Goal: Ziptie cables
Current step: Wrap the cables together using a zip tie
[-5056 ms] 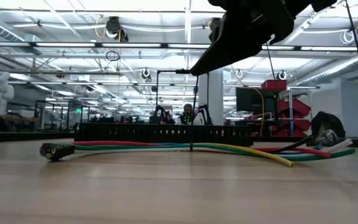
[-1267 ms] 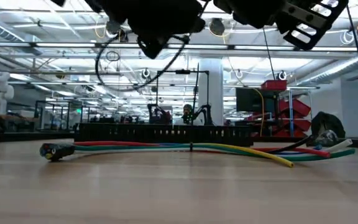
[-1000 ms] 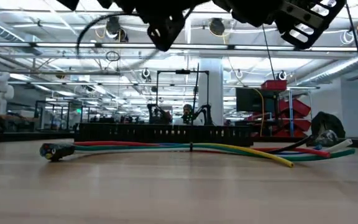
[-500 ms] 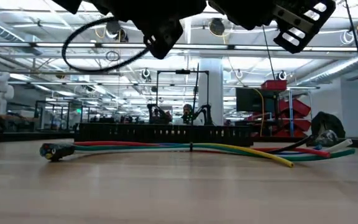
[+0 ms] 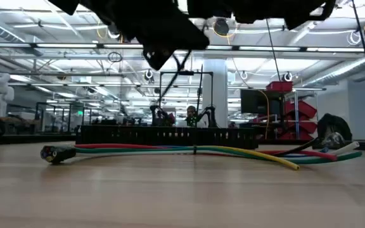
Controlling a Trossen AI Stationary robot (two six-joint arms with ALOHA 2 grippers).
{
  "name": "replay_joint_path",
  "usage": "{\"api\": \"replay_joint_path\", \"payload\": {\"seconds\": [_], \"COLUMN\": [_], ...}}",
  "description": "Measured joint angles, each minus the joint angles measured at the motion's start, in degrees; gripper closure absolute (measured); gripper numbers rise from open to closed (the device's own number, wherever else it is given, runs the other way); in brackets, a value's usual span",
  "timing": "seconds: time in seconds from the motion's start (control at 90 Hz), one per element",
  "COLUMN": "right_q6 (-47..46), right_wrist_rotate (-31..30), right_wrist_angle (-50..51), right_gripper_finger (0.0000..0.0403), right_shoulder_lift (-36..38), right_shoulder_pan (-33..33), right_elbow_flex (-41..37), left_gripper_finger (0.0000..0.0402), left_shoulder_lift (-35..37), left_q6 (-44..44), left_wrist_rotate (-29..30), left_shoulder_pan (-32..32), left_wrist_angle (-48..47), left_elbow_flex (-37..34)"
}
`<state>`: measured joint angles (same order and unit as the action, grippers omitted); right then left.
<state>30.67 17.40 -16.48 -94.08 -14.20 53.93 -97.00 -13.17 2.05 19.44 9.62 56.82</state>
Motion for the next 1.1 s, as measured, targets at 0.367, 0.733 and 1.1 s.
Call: {"api": "replay_joint_path", "payload": {"seconds": [0.367, 0.733, 1.1], "right_q6": [-10.2, -21.8, -22.4], "right_wrist_rotate": [-45.2, -42.5, -41.1], "right_wrist_angle": [14.9, 8.5, -3.5], "right_gripper_finger": [0.0313, 0.0305, 0.0305], "right_shoulder_lift": [4.3, 0.8, -3.0], "right_shoulder_pan": [-11.4, -10.2, -5.9], "right_elbow_flex": [-0.1, 0.0, -0.1], "left_gripper_finger": [0.0401, 0.0401, 0.0402], "left_shoulder_lift": [2.8, 3.9, 5.3], "left_q6": [0.5, 1.0, 4.7], "left_wrist_rotate": [10.5, 25.9, 36.0], "left_shoulder_pan": [1.7, 3.0, 8.0], "left_wrist_angle": [-5.4, -1.6, 0.5], "left_elbow_flex": [0.0, 0.0, -0.1]}}
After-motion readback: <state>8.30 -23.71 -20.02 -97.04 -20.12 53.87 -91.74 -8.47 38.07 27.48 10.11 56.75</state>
